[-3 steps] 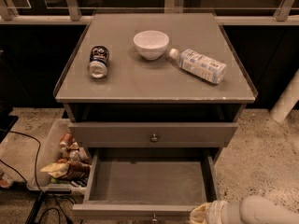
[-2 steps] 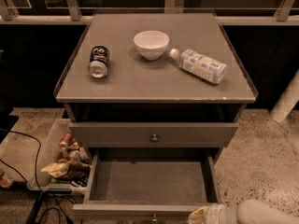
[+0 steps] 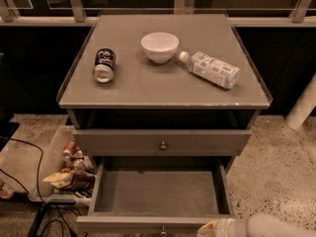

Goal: Close middle drawer

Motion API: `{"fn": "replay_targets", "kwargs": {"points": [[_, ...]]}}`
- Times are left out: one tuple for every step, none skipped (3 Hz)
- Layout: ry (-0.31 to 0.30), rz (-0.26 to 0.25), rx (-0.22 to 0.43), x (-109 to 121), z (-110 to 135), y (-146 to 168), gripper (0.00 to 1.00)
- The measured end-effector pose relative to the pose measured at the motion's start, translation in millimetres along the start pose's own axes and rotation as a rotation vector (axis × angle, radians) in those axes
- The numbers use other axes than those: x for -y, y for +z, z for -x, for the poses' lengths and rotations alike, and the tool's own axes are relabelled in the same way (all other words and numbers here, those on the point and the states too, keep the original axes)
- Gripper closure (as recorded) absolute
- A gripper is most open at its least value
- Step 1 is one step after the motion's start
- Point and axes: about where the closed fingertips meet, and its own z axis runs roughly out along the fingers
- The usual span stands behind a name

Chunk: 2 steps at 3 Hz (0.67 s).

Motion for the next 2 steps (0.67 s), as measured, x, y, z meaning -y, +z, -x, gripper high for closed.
{"fn": "replay_targets", "kwargs": {"points": [[0.000, 0.000, 0.000, 0.0, 0.0, 0.0, 0.59], [0.000, 0.000, 0.000, 0.0, 0.0, 0.0, 0.37]]}}
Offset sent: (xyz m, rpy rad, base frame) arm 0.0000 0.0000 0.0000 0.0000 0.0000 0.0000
